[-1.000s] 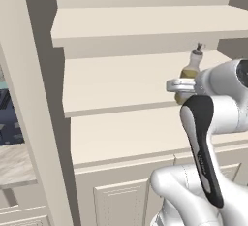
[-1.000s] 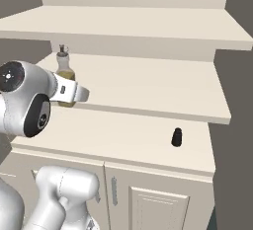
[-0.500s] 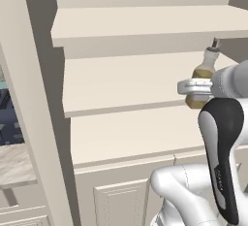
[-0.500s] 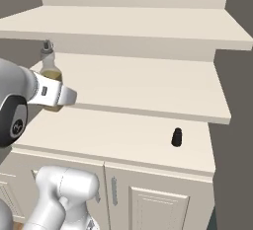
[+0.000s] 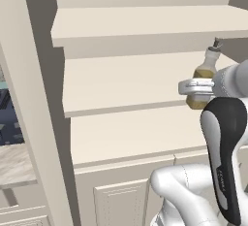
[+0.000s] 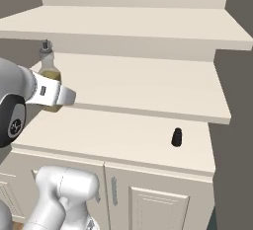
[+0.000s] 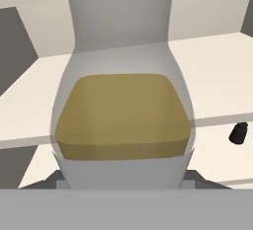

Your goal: Retrieve the bottle and the shaker from the cabinet and place them next to the mixing bowl on the counter. Then add garlic from the fridge to the mixing bowl.

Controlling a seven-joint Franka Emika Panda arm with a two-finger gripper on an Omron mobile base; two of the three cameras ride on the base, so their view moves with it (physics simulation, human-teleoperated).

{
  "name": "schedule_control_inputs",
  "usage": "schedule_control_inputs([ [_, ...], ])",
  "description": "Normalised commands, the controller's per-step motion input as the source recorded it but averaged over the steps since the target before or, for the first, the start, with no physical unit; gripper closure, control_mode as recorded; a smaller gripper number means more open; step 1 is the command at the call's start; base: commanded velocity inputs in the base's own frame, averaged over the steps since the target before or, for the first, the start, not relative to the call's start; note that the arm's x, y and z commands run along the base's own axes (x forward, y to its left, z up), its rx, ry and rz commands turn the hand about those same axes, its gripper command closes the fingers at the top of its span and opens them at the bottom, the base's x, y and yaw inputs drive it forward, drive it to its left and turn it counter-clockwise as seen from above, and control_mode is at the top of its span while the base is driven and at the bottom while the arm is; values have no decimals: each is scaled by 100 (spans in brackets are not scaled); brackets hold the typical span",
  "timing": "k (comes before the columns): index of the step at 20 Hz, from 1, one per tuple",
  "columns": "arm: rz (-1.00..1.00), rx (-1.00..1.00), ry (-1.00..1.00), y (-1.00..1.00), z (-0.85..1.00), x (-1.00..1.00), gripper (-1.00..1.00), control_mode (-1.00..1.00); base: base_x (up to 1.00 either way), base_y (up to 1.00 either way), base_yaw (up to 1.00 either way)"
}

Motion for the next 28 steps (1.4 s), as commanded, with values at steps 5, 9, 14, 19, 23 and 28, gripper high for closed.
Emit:
schedule_control_inputs([
  [5, 0, 0, 0, 0, 0, 0, 100, 100, -2, 0, 0],
  [9, 0, 0, 0, 0, 0, 0, 100, 100, -68, 0, 0],
  [14, 0, 0, 0, 0, 0, 0, 100, 100, -100, 0, 0],
  [19, 0, 0, 0, 0, 0, 0, 100, 100, -100, 0, 0],
  [23, 0, 0, 0, 0, 0, 0, 100, 100, -91, 1, 0],
  [28, 0, 0, 0, 0, 0, 0, 100, 100, -81, 7, 1],
])
